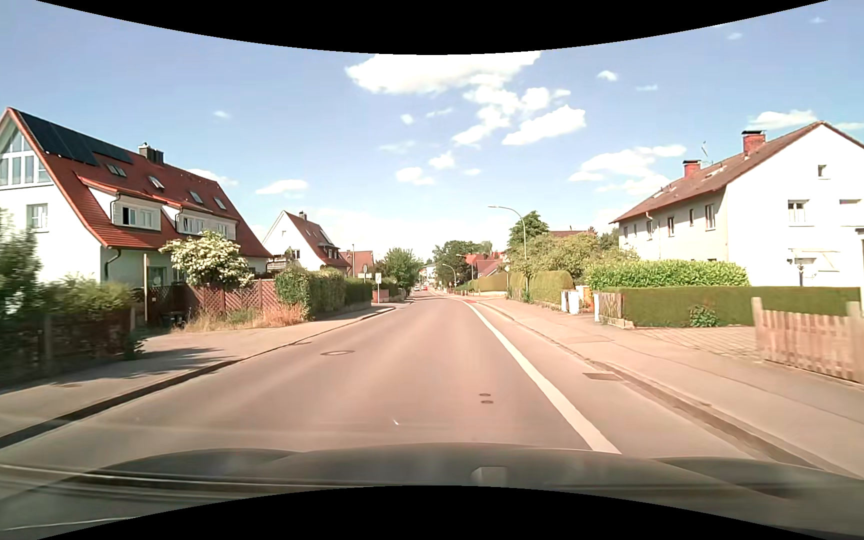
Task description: Follow the waypoints while adhering to traffic rules and regulations
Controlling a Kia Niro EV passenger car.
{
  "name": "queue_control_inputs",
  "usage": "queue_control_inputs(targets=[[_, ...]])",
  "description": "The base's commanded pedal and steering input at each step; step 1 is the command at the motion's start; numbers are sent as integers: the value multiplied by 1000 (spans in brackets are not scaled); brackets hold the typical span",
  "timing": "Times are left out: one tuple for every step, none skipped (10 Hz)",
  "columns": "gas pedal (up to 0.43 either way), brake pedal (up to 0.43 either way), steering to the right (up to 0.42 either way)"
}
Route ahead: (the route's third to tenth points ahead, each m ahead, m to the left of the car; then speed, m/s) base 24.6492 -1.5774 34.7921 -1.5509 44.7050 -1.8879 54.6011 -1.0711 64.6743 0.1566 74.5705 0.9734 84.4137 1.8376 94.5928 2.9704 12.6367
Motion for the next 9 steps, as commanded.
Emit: queue_control_inputs(targets=[[39, 6, -1], [39, 6, 0], [39, 6, -1], [28, 6, -2], [28, 6, -1], [28, 6, -1], [28, 6, -1], [28, 6, 0], [28, 6, 2]])
